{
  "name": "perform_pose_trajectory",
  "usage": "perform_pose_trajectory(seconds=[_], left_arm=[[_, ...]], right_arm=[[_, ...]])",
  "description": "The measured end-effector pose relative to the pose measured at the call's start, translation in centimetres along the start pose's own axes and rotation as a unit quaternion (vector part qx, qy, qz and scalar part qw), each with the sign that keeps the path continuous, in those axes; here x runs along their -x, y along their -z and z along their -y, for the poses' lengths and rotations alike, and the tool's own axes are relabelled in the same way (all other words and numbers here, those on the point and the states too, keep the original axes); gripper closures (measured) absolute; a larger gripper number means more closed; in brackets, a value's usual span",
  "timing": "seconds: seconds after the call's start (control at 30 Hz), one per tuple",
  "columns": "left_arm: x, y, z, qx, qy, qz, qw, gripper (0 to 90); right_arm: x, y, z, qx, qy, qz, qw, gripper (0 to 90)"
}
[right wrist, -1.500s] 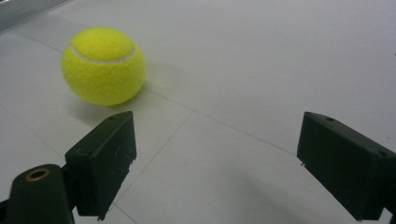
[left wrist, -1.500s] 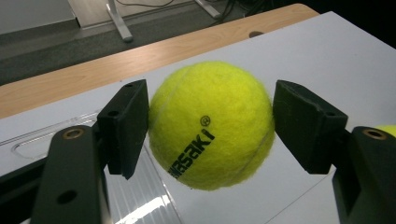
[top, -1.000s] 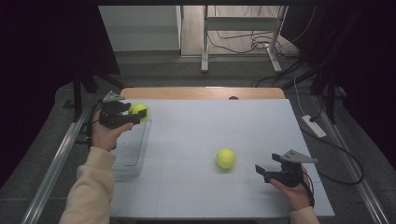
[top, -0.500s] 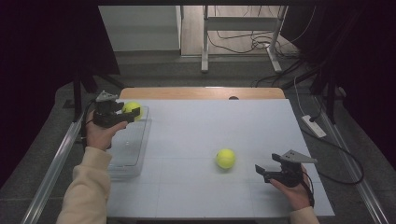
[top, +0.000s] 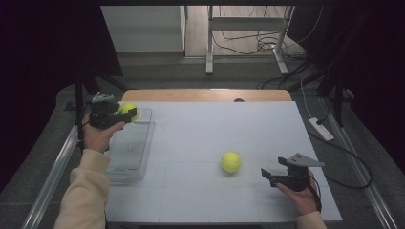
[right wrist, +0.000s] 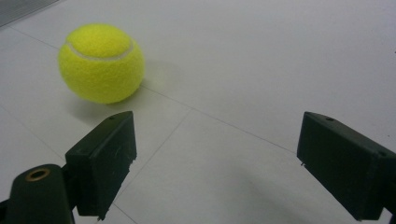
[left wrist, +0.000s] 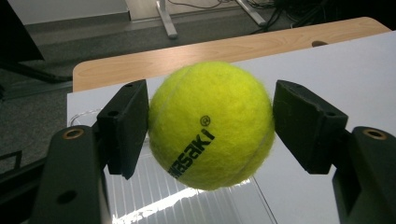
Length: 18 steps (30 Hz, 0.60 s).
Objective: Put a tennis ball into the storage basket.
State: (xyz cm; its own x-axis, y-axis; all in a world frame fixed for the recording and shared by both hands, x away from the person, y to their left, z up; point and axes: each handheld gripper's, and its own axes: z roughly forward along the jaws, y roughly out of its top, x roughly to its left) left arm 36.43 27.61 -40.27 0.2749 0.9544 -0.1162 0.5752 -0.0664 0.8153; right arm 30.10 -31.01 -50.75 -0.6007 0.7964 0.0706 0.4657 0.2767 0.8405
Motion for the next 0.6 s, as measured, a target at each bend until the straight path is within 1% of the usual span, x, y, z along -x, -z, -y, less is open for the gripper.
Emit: perform_pose_trajectory(seconds=[0.43,0.6], left_arm=[[-0.8,-0.5,0.1,-0.004,0.005,-0.015,0.9999,30.0],[-1.2,-1.2,0.1,-0.012,0.009,-0.02,0.9997,30.0]], right_arm=[[0.0,0.0,0.0,-0.001,0.0,0.001,1.0,12.0],[0.0,0.0,0.0,-0.001,-0.001,0.001,1.0,12.0]])
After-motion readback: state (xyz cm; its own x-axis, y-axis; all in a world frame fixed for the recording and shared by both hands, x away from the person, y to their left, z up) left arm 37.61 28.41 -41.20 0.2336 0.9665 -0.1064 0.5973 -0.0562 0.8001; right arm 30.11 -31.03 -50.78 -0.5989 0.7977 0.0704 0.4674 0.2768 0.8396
